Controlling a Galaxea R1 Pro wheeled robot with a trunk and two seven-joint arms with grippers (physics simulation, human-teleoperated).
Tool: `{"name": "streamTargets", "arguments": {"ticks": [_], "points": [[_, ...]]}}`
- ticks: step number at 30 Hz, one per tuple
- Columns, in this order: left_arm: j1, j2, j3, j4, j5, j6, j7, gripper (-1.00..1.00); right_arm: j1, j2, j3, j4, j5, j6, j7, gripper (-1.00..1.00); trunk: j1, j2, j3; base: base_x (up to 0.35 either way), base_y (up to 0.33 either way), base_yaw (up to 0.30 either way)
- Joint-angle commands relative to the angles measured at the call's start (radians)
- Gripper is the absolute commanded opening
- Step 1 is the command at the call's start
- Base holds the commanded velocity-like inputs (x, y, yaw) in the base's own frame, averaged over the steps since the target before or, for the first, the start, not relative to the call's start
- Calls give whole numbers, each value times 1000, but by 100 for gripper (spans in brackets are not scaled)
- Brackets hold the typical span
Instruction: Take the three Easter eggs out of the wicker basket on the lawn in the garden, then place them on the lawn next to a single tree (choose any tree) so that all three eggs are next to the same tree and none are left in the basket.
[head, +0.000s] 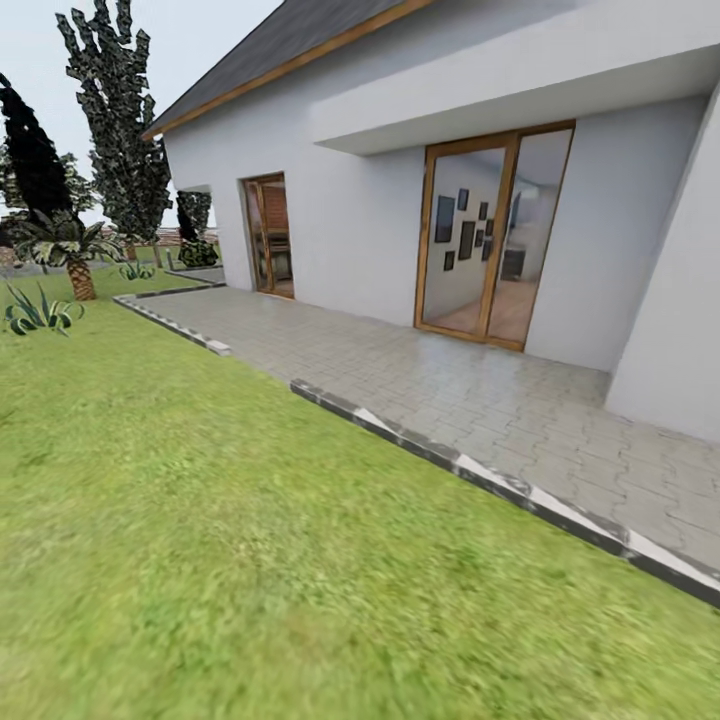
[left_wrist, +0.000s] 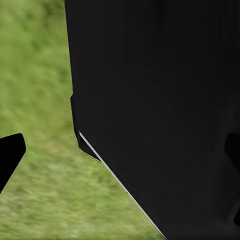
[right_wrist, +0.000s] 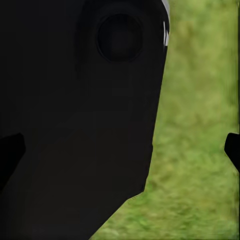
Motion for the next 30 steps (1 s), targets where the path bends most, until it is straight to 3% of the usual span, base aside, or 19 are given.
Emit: {"name": "streamTargets", "arguments": {"ticks": [1, 19, 30], "points": [[0, 0, 1, 0, 0, 1, -3, 100, -1, 0, 0, 2, 8, 1, 2, 100, 1, 0, -1, 333, 0, 255], [0, 0, 1, 0, 0, 1, -3, 100, -1, -1, 0, 2, 8, 1, 2, 100, 1, 0, -1, 333, 0, 248], [0, 0, 1, 0, 0, 1, -4, 100, -1, -1, 0, 2, 9, 1, 2, 100, 1, 0, -1, 333, 0, 25]]}}
